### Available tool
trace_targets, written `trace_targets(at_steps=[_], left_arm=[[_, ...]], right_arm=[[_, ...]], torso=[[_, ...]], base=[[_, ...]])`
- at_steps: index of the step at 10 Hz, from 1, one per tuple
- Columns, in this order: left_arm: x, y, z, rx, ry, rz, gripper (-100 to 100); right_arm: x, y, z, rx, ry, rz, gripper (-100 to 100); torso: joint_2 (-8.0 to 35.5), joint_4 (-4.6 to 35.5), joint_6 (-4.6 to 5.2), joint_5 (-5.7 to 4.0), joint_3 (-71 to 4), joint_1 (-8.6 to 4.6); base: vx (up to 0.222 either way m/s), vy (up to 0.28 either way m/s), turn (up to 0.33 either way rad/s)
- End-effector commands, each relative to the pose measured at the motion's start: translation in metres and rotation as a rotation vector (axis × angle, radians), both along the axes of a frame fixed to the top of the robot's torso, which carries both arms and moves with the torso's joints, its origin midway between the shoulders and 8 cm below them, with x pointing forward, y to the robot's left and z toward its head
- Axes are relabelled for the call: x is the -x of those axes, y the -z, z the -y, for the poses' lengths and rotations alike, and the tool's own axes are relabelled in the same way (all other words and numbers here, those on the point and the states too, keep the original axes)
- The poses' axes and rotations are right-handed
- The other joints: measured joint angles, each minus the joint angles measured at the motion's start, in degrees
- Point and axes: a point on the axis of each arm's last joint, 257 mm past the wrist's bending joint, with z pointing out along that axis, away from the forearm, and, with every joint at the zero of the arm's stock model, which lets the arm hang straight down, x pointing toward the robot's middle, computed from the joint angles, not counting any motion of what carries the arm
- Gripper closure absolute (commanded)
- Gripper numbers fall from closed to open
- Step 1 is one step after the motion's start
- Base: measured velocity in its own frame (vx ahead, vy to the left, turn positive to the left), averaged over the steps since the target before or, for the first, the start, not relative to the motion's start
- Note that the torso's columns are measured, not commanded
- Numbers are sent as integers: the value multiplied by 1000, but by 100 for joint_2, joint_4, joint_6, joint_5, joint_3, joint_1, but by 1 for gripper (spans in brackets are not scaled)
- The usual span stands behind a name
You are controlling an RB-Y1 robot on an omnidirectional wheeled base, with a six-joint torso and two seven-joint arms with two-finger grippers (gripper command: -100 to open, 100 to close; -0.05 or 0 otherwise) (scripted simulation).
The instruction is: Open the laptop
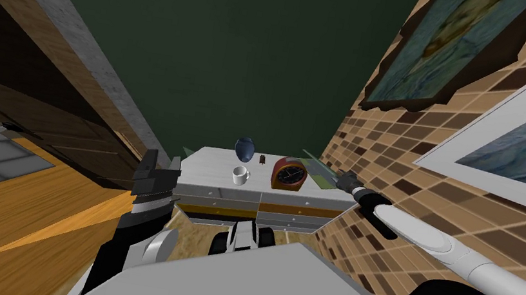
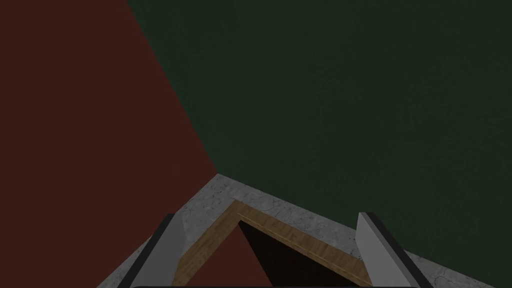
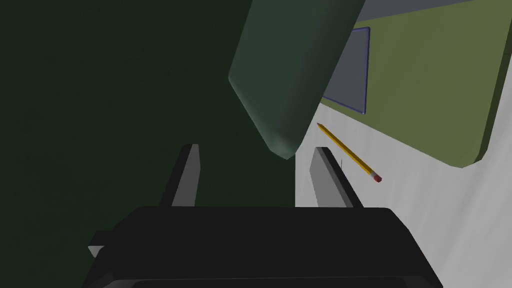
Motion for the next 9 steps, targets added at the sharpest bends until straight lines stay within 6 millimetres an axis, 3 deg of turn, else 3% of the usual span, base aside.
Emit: trace_targets(at_steps=[1, 4, 5, 6, 9], left_arm=[[0, 0, 0, 0, 0, 0, 0], [0, 0, 0, 0, 0, 0, 0], [0, 0, 0, 0, 0, 0, 0], [0, 0, 0, 0, 0, 0, 0], [0, 0, 0, 0, 0, 0, 0]], right_arm=[[-14, -24, 6, -8, -16, -3, -100], [-23, -41, 9, -9, -26, -2, -100], [-21, -35, 8, -11, -23, -8, -100], [-21, -35, 8, -12, -24, -8, 0], [-20, -33, 8, -13, -23, -12, 0]], torso=[[3, 0, -2, -1, 3, 3], [10, 8, -5, 9, 7, 12], [9, 8, -5, 10, 5, 10], [8, 6, -2, 4, 6, 3], [7, 3, -2, -1, 6, 1]], base=[[-22, 48, -70], [-12, 36, -33], [-3, 10, -1], [0, 0, 0], [0, 0, 0]])
